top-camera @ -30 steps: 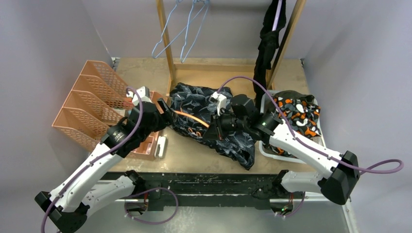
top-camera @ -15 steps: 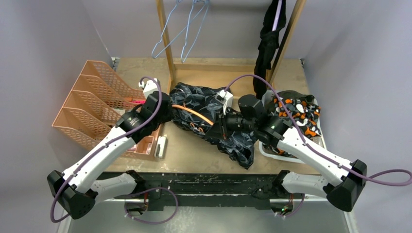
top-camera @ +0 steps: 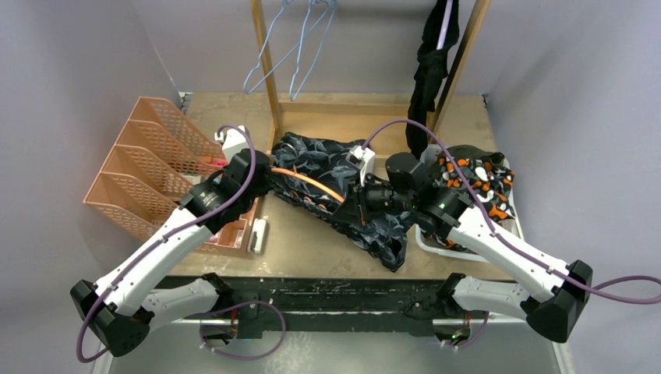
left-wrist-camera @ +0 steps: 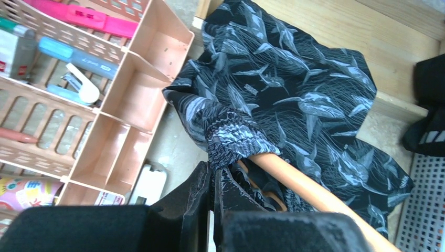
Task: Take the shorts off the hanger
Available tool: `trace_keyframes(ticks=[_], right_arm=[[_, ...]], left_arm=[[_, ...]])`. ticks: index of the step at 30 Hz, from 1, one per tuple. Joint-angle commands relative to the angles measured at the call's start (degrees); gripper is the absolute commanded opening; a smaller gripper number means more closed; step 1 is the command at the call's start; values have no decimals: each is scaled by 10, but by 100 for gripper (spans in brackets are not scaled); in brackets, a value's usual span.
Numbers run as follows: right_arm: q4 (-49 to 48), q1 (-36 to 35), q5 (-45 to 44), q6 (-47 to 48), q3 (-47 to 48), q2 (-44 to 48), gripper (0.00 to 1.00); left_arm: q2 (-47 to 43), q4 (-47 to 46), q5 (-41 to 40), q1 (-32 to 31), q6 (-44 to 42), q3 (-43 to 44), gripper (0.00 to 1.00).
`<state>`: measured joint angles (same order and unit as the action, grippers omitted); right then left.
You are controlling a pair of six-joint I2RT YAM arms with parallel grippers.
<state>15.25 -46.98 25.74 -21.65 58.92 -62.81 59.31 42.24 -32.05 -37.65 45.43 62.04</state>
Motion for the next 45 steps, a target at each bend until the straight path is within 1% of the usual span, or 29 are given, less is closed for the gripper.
trace_keyframes(ticks=[1, 5, 9, 13, 15, 18, 21, 26, 29, 30, 32, 34, 36, 39, 41, 45], right_arm=[[10, -4, 30, 49, 7, 38, 0], [17, -4, 46, 63, -1, 57, 0], [42, -4, 34, 68, -8, 68, 0], [47, -4, 26, 65, -26, 84, 0], [60, -4, 12, 68, -29, 94, 0], [67, -4, 15, 69, -30, 111, 0], [72, -4, 13, 68, -44, 124, 0], [64, -3, 13, 66, -48, 138, 0], [67, -4, 6, 58, -49, 146, 0], [67, -4, -2, 55, -47, 149, 0], [65, -4, -2, 55, -44, 162, 0], [50, -4, 7, 46, -45, 178, 0], [47, -4, 6, 36, -43, 190, 0], [60, -4, 7, 41, -41, 198, 0], [67, -4, -10, 35, -42, 200, 0], [69, -4, -61, 20, -44, 215, 0]], left_arm=[[-9, 17, -88, 10, -11, 28, 0], [-7, 25, -97, 18, 0, 33, 0], [-3, 36, -99, 25, 12, 38, 0], [3, 47, -114, 48, 7, 46, 0], [7, 47, -99, 71, 1, 56, 0], [13, 45, -73, 113, -12, 61, 0], [21, 35, -25, 148, -28, 63, 0], [29, 31, -9, 154, -28, 50, 0], [31, 16, 53, 158, -30, 41, 0], [33, 15, 61, 158, -31, 38, 0], [34, 23, 43, 161, -39, 38, 0], [45, 34, 31, 176, -60, 46, 0], [58, 45, 48, 197, -73, 69, 0], [68, 43, 65, 211, -75, 80, 0], [73, 37, 84, 219, -72, 83, 0], [72, 35, 96, 226, -64, 76, 0]])
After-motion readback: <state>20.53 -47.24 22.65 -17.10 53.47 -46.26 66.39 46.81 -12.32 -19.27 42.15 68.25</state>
